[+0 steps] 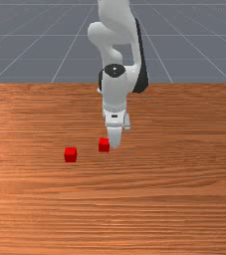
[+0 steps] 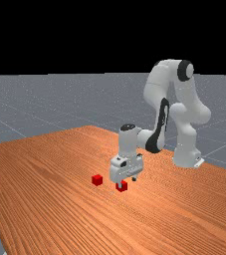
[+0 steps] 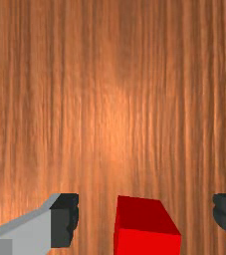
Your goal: Stack all the cube
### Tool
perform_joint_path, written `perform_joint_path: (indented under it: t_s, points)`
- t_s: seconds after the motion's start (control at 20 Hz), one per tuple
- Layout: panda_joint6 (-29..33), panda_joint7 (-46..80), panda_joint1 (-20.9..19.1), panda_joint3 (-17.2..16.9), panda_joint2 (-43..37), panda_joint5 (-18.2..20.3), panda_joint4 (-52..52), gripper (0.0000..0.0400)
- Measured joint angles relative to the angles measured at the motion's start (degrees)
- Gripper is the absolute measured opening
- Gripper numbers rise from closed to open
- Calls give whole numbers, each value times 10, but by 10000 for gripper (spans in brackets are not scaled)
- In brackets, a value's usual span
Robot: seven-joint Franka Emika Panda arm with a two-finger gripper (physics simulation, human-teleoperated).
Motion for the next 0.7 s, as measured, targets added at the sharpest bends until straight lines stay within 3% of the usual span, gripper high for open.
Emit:
perform_joint_path:
  t_s: [0.15, 0.2, 0.35, 0.5, 0.7]
  points:
    - [10, -1, 2, -24, 2, -24, -4, 400]
    - [8, -58, -34, -2, 3, -5, -2, 400]
    - [5, -96, -68, -7, 6, -1, 4, 400]
    - [-27, -87, -71, -16, 27, -2, 32, 400]
    - [-12, -67, -57, -15, 54, -1, 36, 400]
